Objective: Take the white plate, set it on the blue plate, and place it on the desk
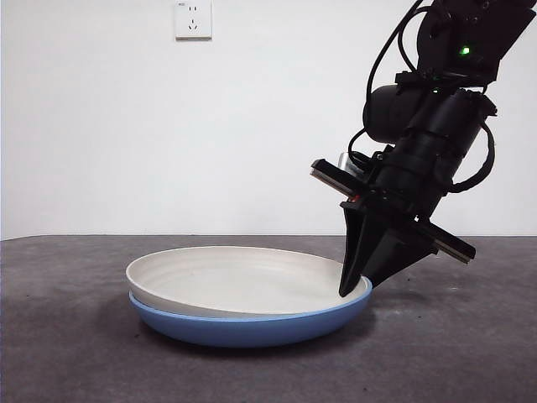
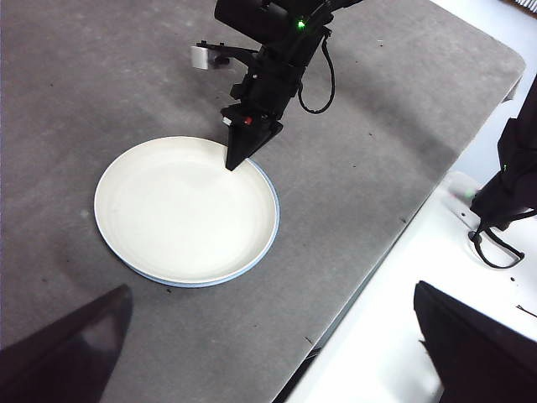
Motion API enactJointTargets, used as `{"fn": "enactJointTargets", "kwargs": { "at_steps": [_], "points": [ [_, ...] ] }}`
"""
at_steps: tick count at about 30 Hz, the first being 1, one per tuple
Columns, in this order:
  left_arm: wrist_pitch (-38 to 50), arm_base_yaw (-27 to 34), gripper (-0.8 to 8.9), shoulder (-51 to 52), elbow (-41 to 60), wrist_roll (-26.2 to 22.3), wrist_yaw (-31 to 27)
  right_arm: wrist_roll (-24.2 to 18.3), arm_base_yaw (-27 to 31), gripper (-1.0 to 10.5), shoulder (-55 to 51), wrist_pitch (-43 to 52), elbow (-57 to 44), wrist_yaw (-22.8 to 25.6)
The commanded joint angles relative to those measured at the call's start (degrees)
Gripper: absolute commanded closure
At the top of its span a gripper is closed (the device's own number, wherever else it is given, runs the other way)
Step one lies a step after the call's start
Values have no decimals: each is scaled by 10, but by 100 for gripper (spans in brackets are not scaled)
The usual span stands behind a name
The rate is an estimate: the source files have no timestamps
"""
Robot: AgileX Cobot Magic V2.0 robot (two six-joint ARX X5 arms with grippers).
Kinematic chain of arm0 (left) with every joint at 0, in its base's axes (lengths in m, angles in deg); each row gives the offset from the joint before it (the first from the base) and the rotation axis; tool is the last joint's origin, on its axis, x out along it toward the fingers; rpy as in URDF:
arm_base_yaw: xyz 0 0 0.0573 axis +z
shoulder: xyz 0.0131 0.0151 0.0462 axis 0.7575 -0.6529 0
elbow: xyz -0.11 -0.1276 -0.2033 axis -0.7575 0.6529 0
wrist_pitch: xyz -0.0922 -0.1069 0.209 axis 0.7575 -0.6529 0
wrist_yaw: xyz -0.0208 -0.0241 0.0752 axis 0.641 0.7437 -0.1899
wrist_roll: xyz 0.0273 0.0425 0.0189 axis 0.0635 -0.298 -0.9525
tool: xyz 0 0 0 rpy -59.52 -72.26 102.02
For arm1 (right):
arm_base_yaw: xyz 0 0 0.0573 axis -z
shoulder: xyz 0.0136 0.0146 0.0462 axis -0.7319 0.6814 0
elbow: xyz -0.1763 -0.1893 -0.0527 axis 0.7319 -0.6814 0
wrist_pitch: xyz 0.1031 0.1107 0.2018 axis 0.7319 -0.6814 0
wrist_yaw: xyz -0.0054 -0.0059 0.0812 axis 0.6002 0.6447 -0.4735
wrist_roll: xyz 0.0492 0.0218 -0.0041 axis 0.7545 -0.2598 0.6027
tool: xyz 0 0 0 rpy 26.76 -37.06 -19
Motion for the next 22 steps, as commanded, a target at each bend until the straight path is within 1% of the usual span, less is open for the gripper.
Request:
{"fn": "enactJointTargets", "kwargs": {
  "at_steps": [1, 3, 7, 9, 12, 14, 16, 18, 20, 22],
  "points": [
    [4, -2, 187, -1, -7, 4, 2, -4, -3, 918, 11, -1, 10, 24],
    [4, -2, 187, -1, -7, 3, 2, -7, -3, 830, 8, -1, 10, 24],
    [4, -2, 187, -1, -7, 4, 2, -8, -3, 606, -17, -1, 10, 26],
    [4, -2, 187, -1, -7, 3, 2, -9, -3, 547, -37, -2, 10, 26],
    [4, -2, 187, -1, -7, 3, 2, -8, -3, 506, -73, -2, 10, 26],
    [4, -3, 187, -1, -7, 3, 2, -8, -3, 500, -103, -10, 10, 29],
    [4, -2, 187, -1, -7, 3, 2, -10, -3, 475, -141, -30, 10, 47],
    [4, -2, 187, -1, -7, 3, 2, -16, -4, 407, -184, -54, 10, 70],
    [4, -2, 187, -1, -7, 3, 2, -23, -4, 373, -228, -82, 10, 82],
    [4, -2, 187, -1, -7, 3, 2, -37, -4, 368, -274, -110, 10, 84]
  ]
}}
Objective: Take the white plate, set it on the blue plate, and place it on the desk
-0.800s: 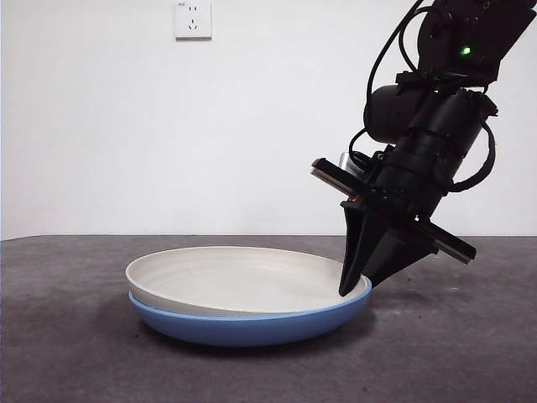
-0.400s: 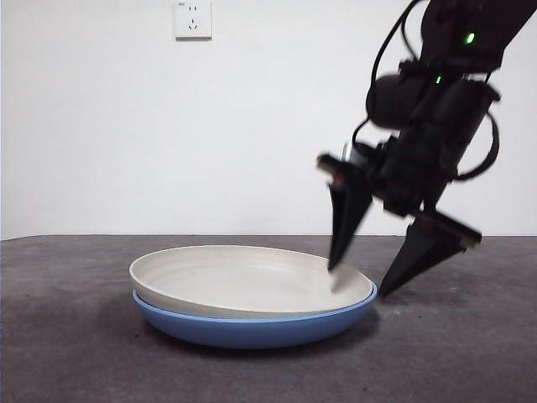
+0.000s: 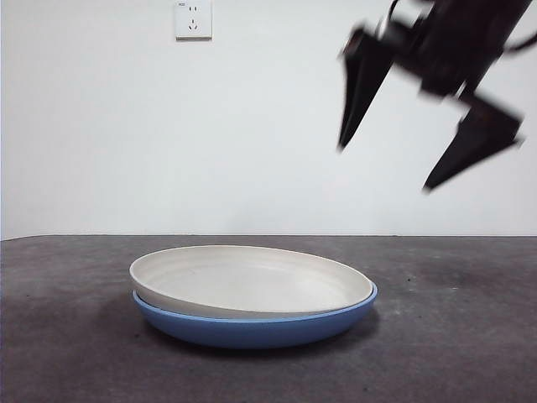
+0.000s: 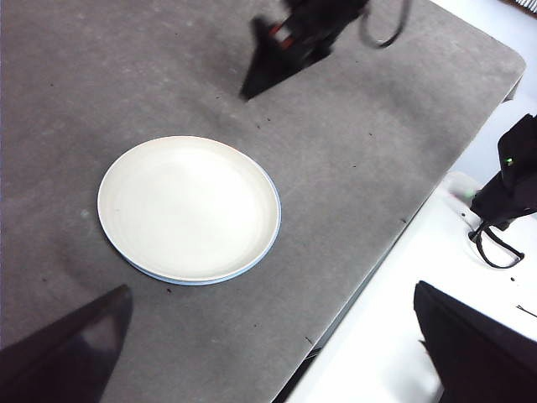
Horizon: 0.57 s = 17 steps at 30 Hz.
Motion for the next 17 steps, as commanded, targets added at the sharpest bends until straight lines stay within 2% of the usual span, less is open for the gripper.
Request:
{"fn": "enactJointTargets", "kwargs": {
  "at_steps": [1, 8, 14, 17],
  "points": [
    [4, -3, 187, -1, -7, 3, 2, -30, -4, 368, -61, -35, 10, 4],
    [4, -3, 187, -1, -7, 3, 2, -95, -4, 368, -243, -144, 10, 13],
    [5, -3, 187, -1, -7, 6, 2, -128, -4, 368, -366, -248, 10, 37],
    [4, -3, 187, -1, -7, 33, 2, -131, -4, 368, -421, -276, 10, 47]
  ]
}}
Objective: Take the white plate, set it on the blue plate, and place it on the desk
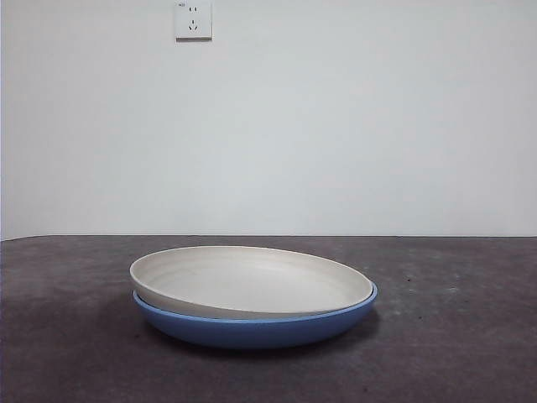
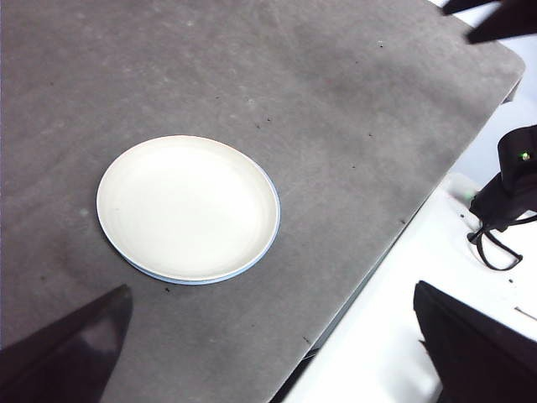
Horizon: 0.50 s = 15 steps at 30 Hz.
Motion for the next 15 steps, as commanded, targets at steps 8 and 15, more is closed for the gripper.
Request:
{"fn": "enactJointTargets", "kwargs": {
  "at_steps": [8, 15],
  "points": [
    [0, -3, 187, -1, -7, 36, 2, -7, -3, 368, -135, -56, 10, 4],
    [-18, -3, 187, -1, -7, 33, 2, 8, -3, 368, -174, -78, 10, 1]
  ]
}}
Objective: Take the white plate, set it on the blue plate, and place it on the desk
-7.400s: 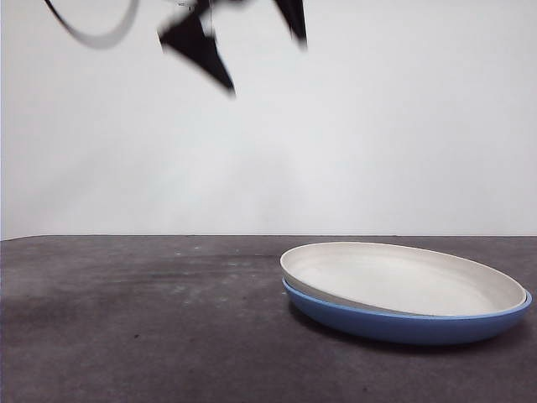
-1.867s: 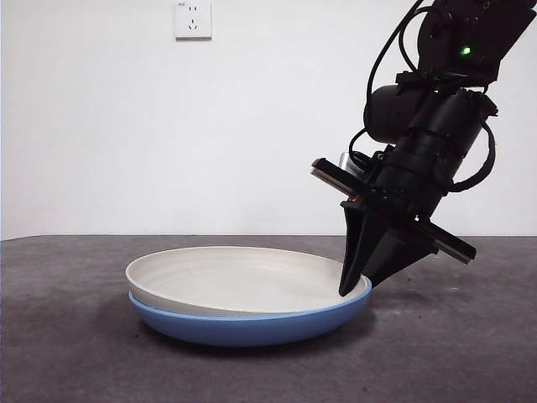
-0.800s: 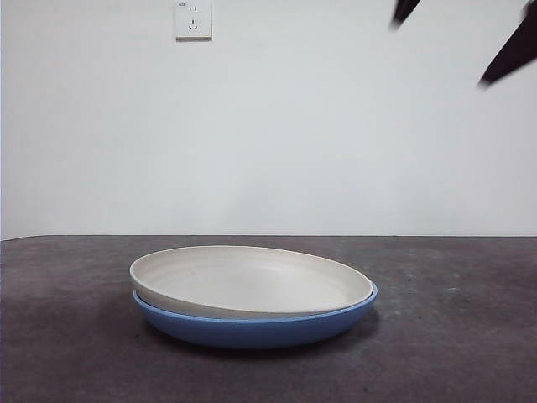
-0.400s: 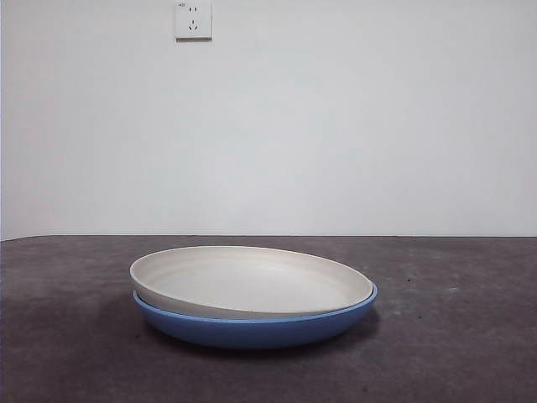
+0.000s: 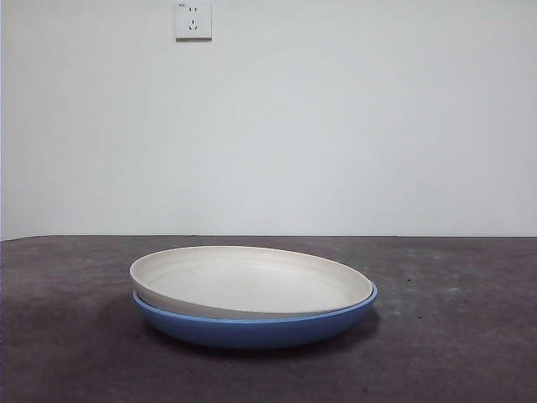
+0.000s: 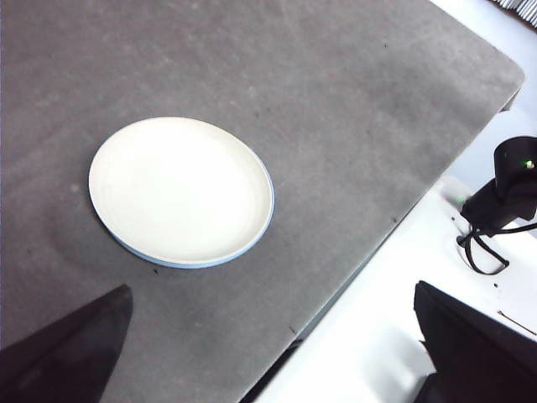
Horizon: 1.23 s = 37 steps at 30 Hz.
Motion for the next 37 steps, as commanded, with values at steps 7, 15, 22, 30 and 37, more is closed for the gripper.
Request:
{"fn": "enactJointTargets", "kwargs": {
  "at_steps": [7, 15, 22, 30, 37],
  "points": [
    [-31, -3, 252, -1, -7, -5, 2, 12, -3, 395, -2, -14, 10, -2],
    [-56, -3, 797, -1, -7, -20, 2, 12, -2, 924, -2, -15, 10, -1],
    [-55, -3, 794, -1, -7, -17, 2, 10, -2, 924, -2, -16, 10, -1],
    [-55, -3, 794, -1, -7, -17, 2, 10, -2, 924, -2, -16, 10, -1],
    [-51, 60, 794, 1, 6, -18, 12, 10, -2, 924, -2, -16, 10, -1]
  ]
}}
